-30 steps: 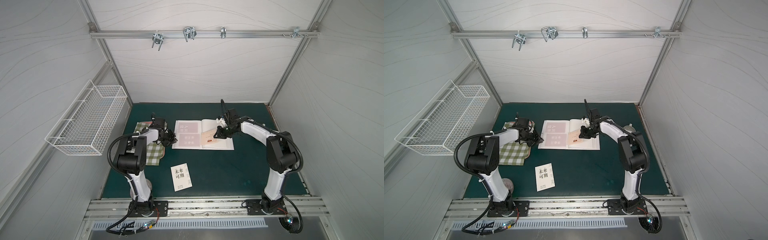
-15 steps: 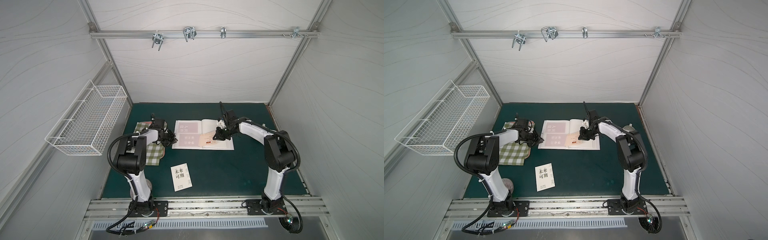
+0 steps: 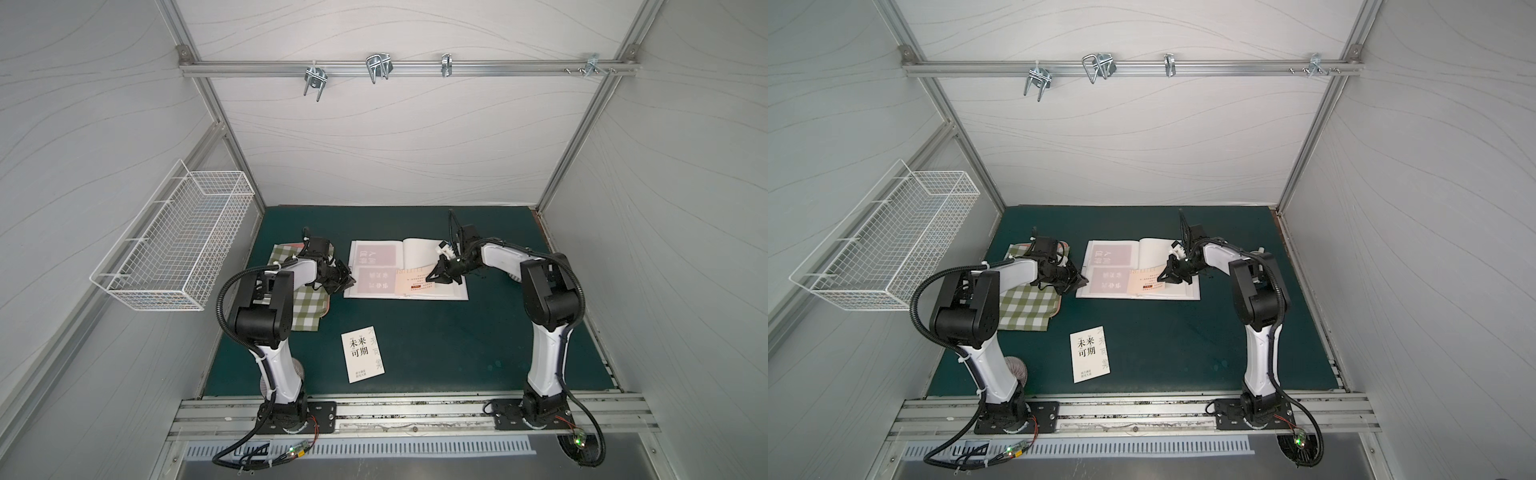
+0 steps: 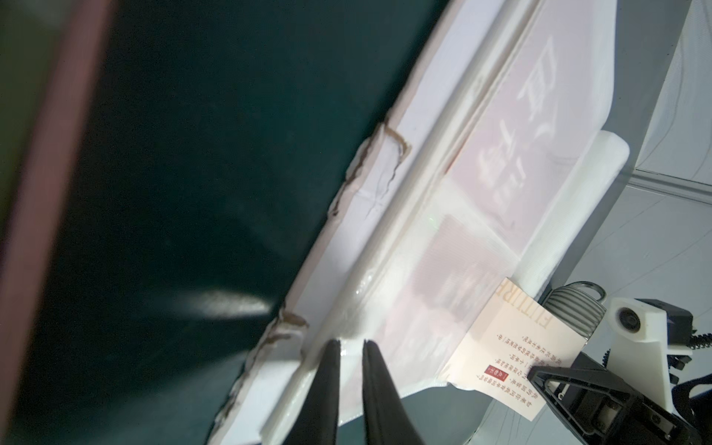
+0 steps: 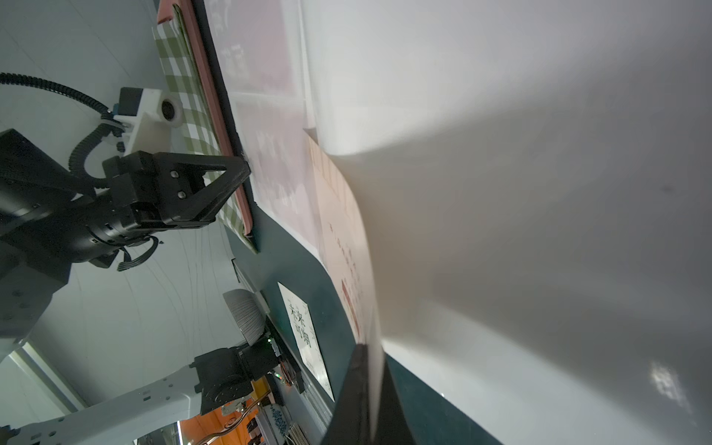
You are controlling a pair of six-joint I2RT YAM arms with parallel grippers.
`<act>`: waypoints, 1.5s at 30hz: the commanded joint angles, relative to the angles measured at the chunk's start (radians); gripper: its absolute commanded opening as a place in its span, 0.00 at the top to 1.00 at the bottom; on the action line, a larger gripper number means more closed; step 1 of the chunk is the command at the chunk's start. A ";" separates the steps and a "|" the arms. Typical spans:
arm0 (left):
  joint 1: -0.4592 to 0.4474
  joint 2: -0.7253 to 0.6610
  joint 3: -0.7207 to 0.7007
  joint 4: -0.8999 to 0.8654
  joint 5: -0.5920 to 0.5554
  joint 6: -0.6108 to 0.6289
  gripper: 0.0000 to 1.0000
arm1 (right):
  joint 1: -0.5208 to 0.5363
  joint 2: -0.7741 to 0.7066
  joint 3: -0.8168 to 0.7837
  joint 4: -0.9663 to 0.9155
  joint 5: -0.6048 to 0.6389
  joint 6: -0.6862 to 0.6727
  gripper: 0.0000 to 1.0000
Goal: Place the photos into the photo albums
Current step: Insert the photo into the photo album.
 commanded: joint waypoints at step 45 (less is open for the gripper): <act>0.042 0.015 -0.053 0.058 -0.030 -0.057 0.82 | 0.083 0.171 0.175 0.050 -0.111 -0.049 1.00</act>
